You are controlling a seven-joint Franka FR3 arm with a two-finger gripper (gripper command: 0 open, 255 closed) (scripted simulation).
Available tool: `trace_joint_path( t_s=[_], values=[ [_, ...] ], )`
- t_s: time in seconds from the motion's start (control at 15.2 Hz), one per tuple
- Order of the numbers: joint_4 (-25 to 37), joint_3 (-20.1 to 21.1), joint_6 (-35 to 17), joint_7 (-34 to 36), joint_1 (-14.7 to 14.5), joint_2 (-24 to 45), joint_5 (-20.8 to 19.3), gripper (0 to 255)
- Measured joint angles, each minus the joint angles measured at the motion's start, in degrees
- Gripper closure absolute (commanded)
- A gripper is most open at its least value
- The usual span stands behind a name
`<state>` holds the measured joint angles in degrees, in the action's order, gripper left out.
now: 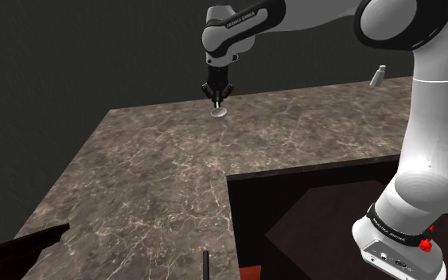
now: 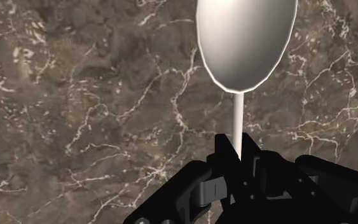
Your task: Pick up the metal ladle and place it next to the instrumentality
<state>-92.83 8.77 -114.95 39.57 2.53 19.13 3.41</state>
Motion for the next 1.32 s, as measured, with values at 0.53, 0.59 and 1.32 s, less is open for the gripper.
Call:
trace_joint_path(
  t_s=[0.53,0.59,1.32],
  values=[
    [-9.9,2.3,-2.3,5.4,-3.2,-8.1,0.6,255],
    [-12.0,2.8,-3.2,6.5,-3.9,-9.5,0.7,255],
    [-24.5,8.7,-6.9,18.2,-10.4,-19.6,2.1,255]
  ],
)
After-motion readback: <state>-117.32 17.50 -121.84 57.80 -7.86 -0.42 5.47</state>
